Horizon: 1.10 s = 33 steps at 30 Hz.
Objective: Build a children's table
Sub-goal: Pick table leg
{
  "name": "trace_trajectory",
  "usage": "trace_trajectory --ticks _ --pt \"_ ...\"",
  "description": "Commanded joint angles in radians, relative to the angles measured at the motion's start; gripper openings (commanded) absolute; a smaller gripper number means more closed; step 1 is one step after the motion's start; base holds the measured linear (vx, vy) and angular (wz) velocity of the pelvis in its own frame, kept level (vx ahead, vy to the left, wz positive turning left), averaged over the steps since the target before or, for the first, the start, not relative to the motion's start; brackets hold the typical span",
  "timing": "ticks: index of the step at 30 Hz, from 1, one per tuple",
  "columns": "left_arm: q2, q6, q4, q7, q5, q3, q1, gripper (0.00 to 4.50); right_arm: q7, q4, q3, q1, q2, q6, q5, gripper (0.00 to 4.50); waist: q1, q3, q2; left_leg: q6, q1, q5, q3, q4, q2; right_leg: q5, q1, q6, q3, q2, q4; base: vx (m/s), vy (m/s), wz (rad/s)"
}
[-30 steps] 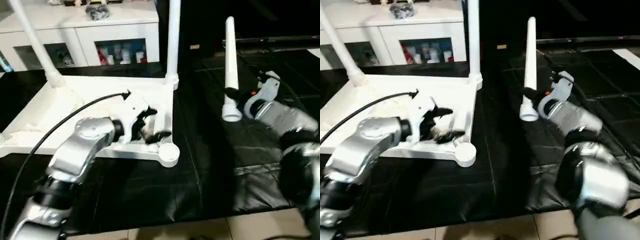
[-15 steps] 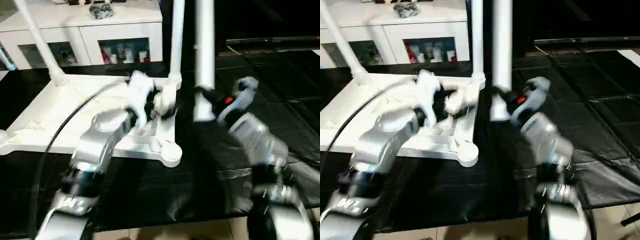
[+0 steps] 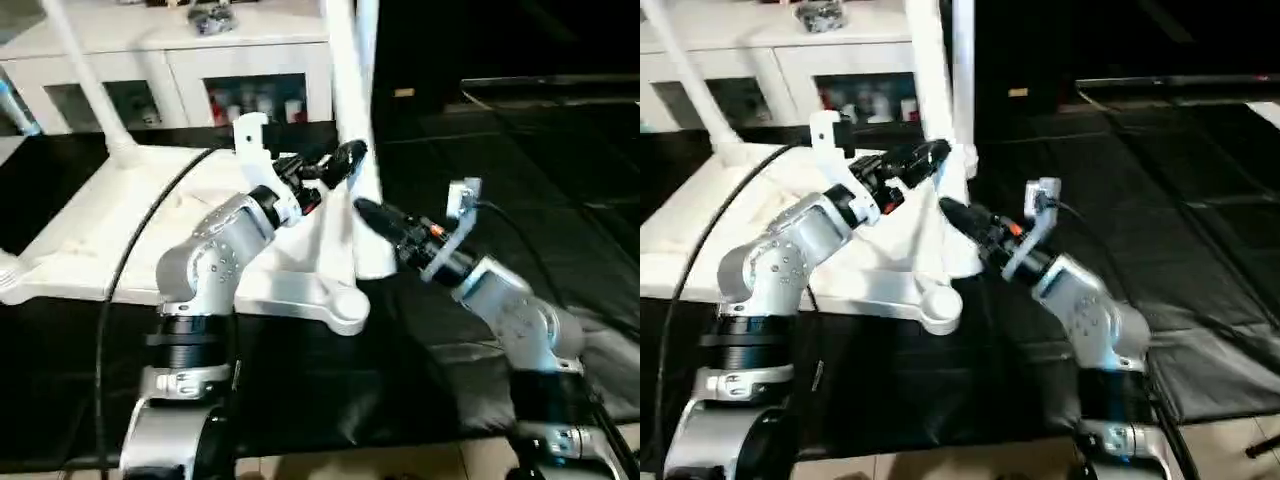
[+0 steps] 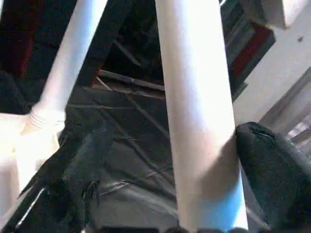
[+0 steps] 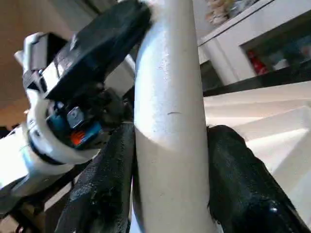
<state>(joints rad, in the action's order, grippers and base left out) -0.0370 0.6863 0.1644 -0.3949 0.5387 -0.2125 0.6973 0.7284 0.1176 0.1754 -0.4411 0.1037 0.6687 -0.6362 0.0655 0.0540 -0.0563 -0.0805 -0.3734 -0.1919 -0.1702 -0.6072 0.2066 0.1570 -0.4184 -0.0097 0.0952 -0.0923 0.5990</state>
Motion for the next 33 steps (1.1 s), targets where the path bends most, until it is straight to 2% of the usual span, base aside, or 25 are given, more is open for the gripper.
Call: trace_trajectory --ticks 1,3,5,6,7,8,10,11,12,13,16,19,22,27,33 --pt "-0.028 0.061 -0.047 0.014 0.098 -0.038 0.016 4.50 -0.002 -0.036 -0.031 0.001 0.007 -0.016 0.013 1.85 0.005 -0.078 0.015 0.061 0.000 -0.114 -0.003 0.064 0.007 0.255 0.068 -0.177 -0.036 -0.041 -0.073 0.000 0.000 0.00" --pt "-0.050 0.102 -0.069 0.014 0.168 -0.062 0.015 4.50 -0.012 -0.040 -0.047 0.001 0.010 -0.038 0.038 1.84 0.008 -0.079 0.016 0.066 -0.003 -0.095 -0.003 0.063 0.006 0.240 0.068 -0.188 -0.035 -0.041 -0.073 0.000 0.000 0.00" --pt "-0.052 0.112 -0.075 0.017 0.177 -0.063 0.013 4.50 -0.015 -0.045 -0.053 0.002 0.012 -0.046 0.045 1.84 0.009 -0.078 0.016 0.073 -0.002 -0.093 -0.004 0.062 0.005 0.237 0.067 -0.184 -0.035 -0.039 -0.075 0.000 0.000 0.00" --pt "-0.052 0.129 -0.087 0.017 0.176 -0.050 0.001 4.50 -0.024 -0.059 -0.077 0.001 0.017 -0.072 0.076 1.84 0.010 -0.078 0.016 0.075 -0.002 -0.086 -0.004 0.062 0.005 0.243 0.068 -0.170 -0.035 -0.038 -0.075 0.000 0.000 0.00" --pt "-0.052 0.129 -0.087 0.017 0.176 -0.050 0.001 4.50 -0.024 -0.059 -0.077 0.001 0.017 -0.072 0.076 1.84 0.010 -0.078 0.016 0.075 -0.003 -0.085 -0.004 0.063 0.005 0.248 0.068 -0.165 -0.035 -0.039 -0.076 0.000 0.000 0.00" --pt "-0.051 0.134 -0.092 0.023 0.167 -0.040 -0.005 4.21 -0.028 -0.068 -0.089 0.003 0.018 -0.082 0.092 1.84 0.010 -0.077 0.017 0.075 -0.002 -0.087 -0.005 0.063 0.004 0.255 0.068 -0.161 -0.035 -0.038 -0.077 0.000 0.000 0.00" --pt "-0.058 0.141 -0.093 0.061 0.158 -0.044 -0.005 4.14 -0.047 -0.071 -0.139 0.006 0.037 -0.139 0.171 1.84 0.010 -0.076 0.018 0.064 -0.002 -0.097 -0.003 0.064 0.006 0.281 0.068 -0.146 -0.034 -0.039 -0.080 0.000 0.000 0.00" --pt "-0.058 0.141 -0.093 0.061 0.158 -0.044 -0.005 4.14 -0.047 -0.071 -0.139 0.006 0.037 -0.139 0.171 1.84 0.010 -0.075 0.018 0.060 -0.002 -0.096 -0.003 0.064 0.005 0.284 0.067 -0.140 -0.034 -0.037 -0.080 0.000 0.000 0.00" --pt "-0.066 0.129 -0.085 0.107 0.136 -0.049 0.001 4.11 -0.085 -0.043 -0.192 0.001 0.057 -0.226 0.278 1.84 0.010 -0.076 0.018 0.055 -0.002 -0.101 -0.003 0.064 0.006 0.294 0.067 -0.132 -0.034 -0.040 -0.081 0.000 0.000 0.00" --pt "-0.074 0.108 -0.078 0.148 0.114 -0.047 0.007 4.01 -0.109 -0.023 -0.229 -0.004 0.067 -0.288 0.346 1.84 0.009 -0.075 0.020 0.045 -0.002 -0.101 -0.003 0.065 0.006 0.292 0.066 -0.128 -0.034 -0.038 -0.081 0.000 0.000 0.00" --pt "-0.093 0.058 -0.068 0.210 0.074 -0.044 0.017 3.75 -0.132 -0.013 -0.262 -0.013 0.073 -0.342 0.401 1.84 0.006 -0.074 0.021 0.049 -0.002 -0.117 -0.004 0.064 0.001 0.308 0.068 -0.120 -0.034 -0.036 -0.085 0.000 0.000 0.00" --pt "-0.120 0.005 -0.048 0.289 0.032 -0.056 0.030 3.39 -0.152 -0.011 -0.280 -0.019 0.073 -0.373 0.435 1.84 0.005 -0.076 0.021 0.063 -0.004 -0.104 -0.002 0.063 0.004 0.262 0.069 -0.132 -0.035 -0.035 -0.079 0.000 0.000 0.00" --pt "-0.140 -0.027 -0.034 0.337 0.027 -0.076 0.042 3.21 -0.162 -0.010 -0.284 -0.019 0.069 -0.382 0.444 1.84 0.005 -0.078 0.021 0.076 -0.004 -0.096 -0.003 0.061 0.003 0.231 0.071 -0.146 -0.035 -0.035 -0.075 0.000 0.000 0.00" --pt "-0.165 -0.055 -0.021 0.398 0.013 -0.082 0.052 2.90 -0.172 0.017 -0.301 -0.017 0.063 -0.443 0.476 1.84 0.001 -0.078 0.021 0.084 -0.006 -0.102 -0.003 0.060 0.003 0.244 0.070 -0.151 -0.033 -0.035 -0.076 0.000 0.000 0.00" --pt "-0.178 -0.046 -0.022 0.411 0.046 -0.070 0.045 2.48 -0.182 0.020 -0.311 -0.015 0.054 -0.460 0.490 1.84 0.002 -0.079 0.017 0.090 -0.007 -0.092 -0.002 0.058 0.005 0.234 0.068 -0.159 -0.033 -0.036 -0.074 0.000 0.000 0.00"
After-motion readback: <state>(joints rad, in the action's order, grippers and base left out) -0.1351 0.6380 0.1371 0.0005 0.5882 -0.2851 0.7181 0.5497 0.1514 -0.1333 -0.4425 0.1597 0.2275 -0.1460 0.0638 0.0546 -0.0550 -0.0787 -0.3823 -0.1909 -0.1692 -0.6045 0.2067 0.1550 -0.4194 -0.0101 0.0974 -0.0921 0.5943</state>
